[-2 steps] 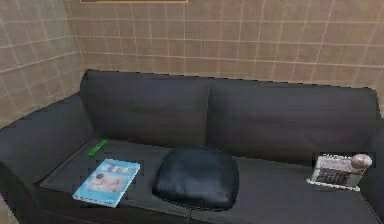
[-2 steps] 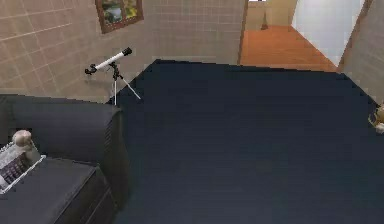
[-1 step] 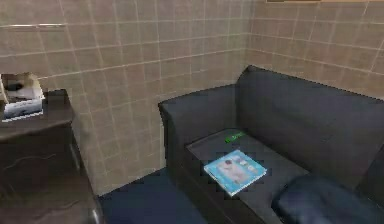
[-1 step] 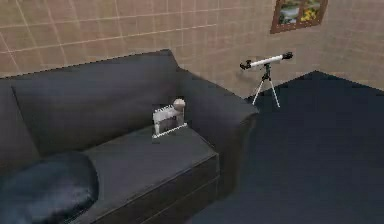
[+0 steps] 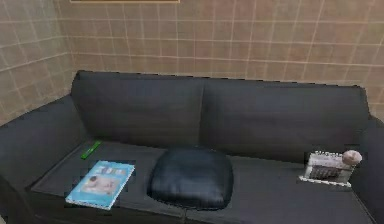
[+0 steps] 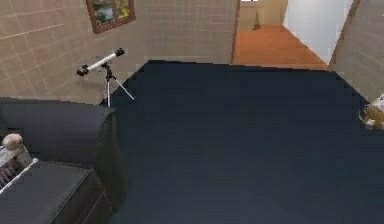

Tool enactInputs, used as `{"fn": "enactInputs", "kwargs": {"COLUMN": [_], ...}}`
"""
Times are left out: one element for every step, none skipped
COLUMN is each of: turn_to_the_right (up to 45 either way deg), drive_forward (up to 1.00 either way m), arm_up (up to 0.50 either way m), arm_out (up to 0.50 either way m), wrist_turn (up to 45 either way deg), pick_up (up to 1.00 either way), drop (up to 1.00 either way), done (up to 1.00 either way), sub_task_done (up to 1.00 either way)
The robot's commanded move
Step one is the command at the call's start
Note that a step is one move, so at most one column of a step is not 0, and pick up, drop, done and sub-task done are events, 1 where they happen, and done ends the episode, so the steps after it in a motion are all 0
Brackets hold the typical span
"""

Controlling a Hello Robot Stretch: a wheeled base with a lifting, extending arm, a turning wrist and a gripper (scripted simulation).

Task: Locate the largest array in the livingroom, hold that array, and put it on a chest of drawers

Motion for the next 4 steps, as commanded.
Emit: {"fn": "enactInputs", "kwargs": {"turn_to_the_right": [45.0,0.0,-45.0,-45.0], "drive_forward": [0.0,0.5,0.0,0.0], "arm_up": [0.0,0.0,0.0,0.0], "arm_out": [0.0,0.0,0.0,0.0], "wrist_turn": [0.0,0.0,0.0,0.0], "pick_up": [0.0,0.0,0.0,0.0], "drop": [0.0,0.0,0.0,0.0], "done": [0.0,0.0,0.0,0.0], "sub_task_done": [0.0,0.0,0.0,0.0]}}
